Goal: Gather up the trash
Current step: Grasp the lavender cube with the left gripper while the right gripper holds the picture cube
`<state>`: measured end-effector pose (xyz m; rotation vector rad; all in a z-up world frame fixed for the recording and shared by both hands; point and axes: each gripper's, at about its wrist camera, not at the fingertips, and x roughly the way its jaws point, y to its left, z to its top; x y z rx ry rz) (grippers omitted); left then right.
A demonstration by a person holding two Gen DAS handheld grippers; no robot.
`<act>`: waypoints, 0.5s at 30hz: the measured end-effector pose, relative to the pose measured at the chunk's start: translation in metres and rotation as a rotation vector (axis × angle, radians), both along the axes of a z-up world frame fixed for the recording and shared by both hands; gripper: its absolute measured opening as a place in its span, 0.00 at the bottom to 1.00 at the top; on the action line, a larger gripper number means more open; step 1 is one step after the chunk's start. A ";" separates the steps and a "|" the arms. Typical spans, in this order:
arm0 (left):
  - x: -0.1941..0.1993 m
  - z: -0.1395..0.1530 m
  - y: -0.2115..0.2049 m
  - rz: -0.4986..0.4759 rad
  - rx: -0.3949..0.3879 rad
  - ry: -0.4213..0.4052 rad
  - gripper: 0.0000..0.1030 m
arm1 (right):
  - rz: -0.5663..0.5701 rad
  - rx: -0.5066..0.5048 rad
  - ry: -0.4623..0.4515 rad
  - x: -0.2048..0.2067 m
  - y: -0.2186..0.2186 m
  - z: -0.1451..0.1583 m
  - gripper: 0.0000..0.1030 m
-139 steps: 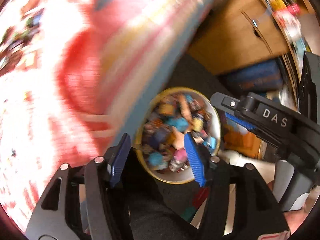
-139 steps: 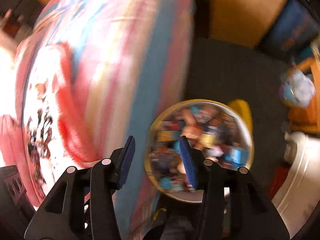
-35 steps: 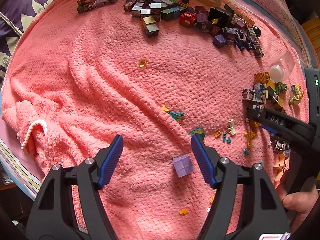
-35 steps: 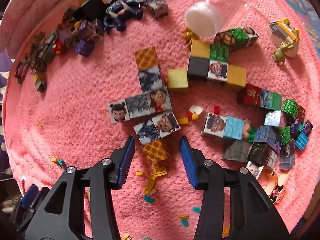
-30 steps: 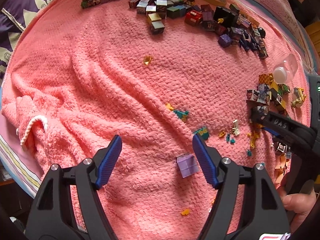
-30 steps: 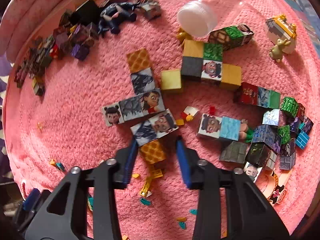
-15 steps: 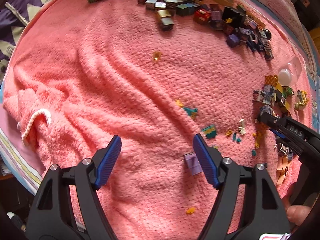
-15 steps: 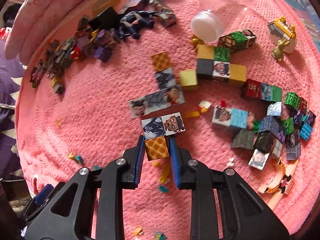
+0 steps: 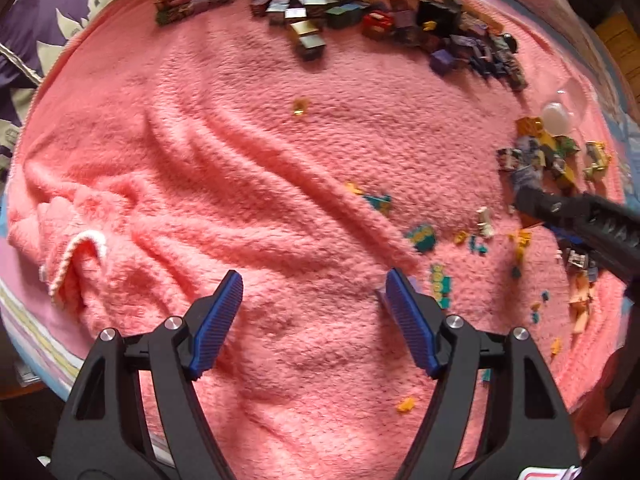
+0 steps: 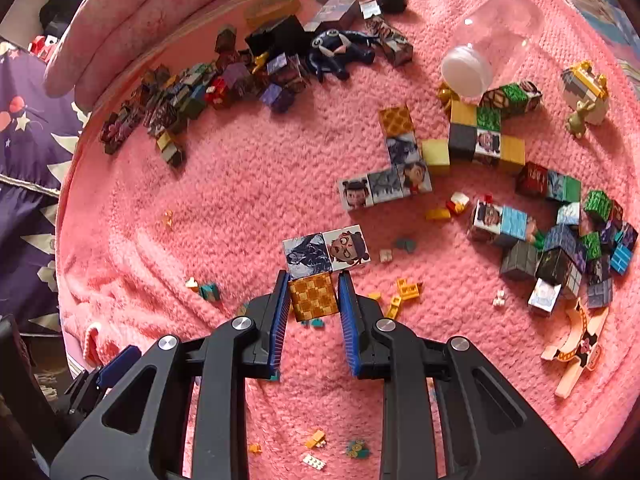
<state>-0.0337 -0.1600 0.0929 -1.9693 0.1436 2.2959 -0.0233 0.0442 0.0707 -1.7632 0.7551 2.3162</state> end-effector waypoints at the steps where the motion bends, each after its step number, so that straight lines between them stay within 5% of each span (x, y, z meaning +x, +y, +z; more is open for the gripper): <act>1: 0.001 0.001 0.001 -0.008 0.028 0.001 0.69 | -0.003 -0.003 -0.003 0.001 0.000 -0.002 0.22; 11: 0.005 -0.008 0.022 -0.060 0.123 -0.046 0.68 | -0.001 -0.013 -0.010 0.004 0.000 -0.006 0.22; 15: -0.001 -0.016 0.016 -0.016 0.168 -0.103 0.40 | -0.010 -0.016 -0.022 0.004 0.003 -0.008 0.22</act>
